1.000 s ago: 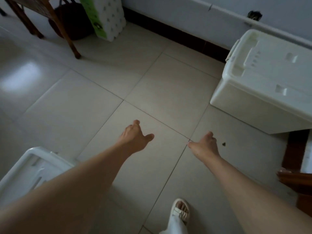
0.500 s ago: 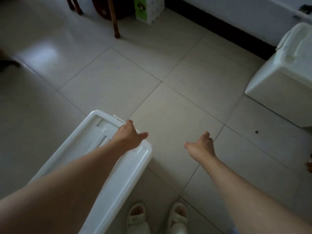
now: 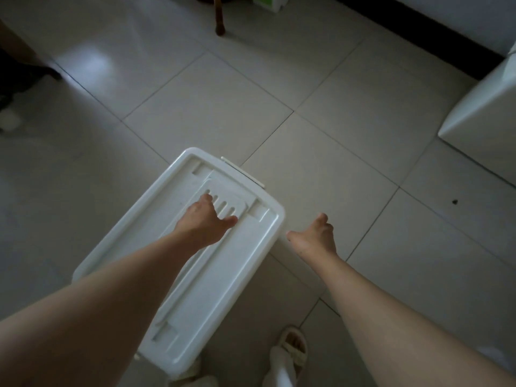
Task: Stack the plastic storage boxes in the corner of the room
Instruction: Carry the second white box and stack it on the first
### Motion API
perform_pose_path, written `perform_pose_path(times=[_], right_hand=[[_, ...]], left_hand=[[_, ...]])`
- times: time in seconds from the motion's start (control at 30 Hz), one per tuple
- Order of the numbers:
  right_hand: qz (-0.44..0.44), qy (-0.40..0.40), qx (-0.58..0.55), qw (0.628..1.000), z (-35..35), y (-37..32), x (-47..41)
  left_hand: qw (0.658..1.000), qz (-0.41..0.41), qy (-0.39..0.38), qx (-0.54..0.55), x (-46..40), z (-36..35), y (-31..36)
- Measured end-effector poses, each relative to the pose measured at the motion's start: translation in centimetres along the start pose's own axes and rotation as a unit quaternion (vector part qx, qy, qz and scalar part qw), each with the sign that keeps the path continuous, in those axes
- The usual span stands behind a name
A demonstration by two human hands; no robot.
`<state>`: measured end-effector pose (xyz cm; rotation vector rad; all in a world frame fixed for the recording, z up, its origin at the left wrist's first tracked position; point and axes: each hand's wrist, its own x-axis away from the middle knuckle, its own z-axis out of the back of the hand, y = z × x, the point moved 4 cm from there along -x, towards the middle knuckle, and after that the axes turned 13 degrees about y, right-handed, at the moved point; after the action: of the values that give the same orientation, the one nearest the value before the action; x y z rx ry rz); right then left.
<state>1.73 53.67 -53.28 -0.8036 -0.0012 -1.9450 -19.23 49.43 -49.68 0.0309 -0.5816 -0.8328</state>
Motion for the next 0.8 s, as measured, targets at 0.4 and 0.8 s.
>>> perform_pose_path(times=[0.4,0.8], right_hand=[[-0.107,0.033,-0.03,0.993,-10.1,-4.0,9.3],[-0.194,0.077,-0.041,0.977,-15.0,-3.1,15.9]], left_hand=[[0.994,-0.09,-0.053,-0.016,-5.5,3.1,-11.9],[0.989,-0.115,-0.074,-0.053,-7.6,5.3,-20.4]])
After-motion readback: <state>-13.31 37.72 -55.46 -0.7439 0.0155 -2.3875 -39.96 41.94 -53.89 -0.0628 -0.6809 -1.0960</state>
